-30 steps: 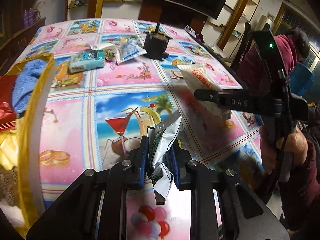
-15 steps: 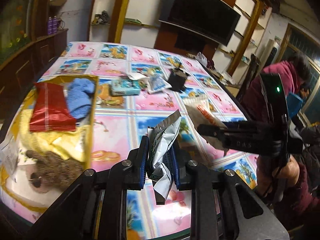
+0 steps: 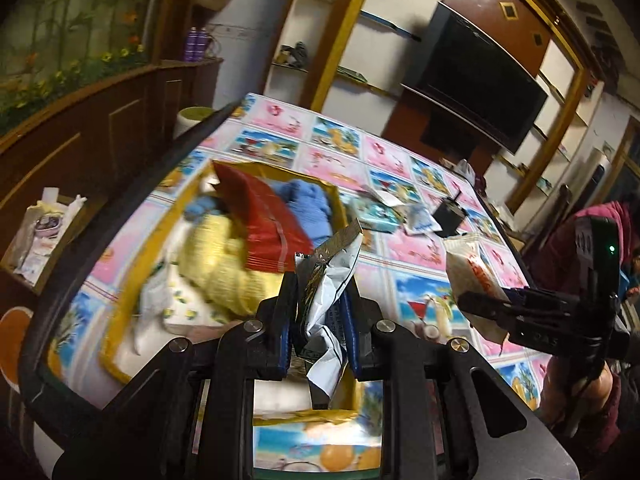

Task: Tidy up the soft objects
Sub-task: 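Carry the granule packet with the left tool and the white bag with the right tool to the box, then release the granule packet into the box with the left tool while the right tool drops the white bag in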

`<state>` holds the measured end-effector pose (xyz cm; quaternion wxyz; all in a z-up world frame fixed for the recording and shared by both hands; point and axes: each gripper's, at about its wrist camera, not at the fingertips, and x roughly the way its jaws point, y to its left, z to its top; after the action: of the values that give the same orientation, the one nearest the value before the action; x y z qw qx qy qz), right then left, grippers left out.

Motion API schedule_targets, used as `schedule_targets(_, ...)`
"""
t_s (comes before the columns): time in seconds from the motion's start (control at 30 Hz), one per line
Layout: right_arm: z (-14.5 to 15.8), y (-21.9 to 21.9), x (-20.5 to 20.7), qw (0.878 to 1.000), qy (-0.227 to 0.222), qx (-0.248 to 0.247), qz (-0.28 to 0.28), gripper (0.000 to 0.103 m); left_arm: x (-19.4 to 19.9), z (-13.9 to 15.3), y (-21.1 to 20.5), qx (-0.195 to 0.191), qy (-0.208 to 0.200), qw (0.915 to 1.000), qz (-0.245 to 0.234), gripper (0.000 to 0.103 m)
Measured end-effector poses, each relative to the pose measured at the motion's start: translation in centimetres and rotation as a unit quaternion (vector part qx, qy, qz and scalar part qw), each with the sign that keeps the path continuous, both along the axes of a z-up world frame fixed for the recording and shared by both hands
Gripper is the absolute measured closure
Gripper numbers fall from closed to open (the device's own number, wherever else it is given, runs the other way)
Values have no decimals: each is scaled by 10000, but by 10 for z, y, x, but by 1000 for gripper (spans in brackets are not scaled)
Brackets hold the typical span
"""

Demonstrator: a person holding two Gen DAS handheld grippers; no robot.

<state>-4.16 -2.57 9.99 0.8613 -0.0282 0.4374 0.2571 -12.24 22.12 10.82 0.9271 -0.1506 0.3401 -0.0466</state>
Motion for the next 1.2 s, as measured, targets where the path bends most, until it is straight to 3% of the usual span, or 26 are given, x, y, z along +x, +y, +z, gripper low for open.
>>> schedule_targets(0.27, 10, 51, -1, 9987, 26, 117, 486, 66, 6, -11, 31, -159, 113, 9991, 372, 83)
schedule_targets(0.6, 6, 116, 4, 9941, 110, 39, 1075, 66, 23, -29, 50, -170, 336, 9983, 450, 83)
schedule_targets(0.87, -6, 161, 17, 9847, 489, 57, 1671, 66, 35, -47, 55, -259, 509, 9973, 456, 82)
schedule_targets(1.07, -12, 170, 50, 9925, 292, -434, 1103, 66, 38, -53, 62, -336, 539, 9968, 485, 82)
schedule_targets(1.2, -17, 164, 71, 9951, 382, -459, 794, 66, 39, -54, 66, -403, 540, 9964, 524, 82)
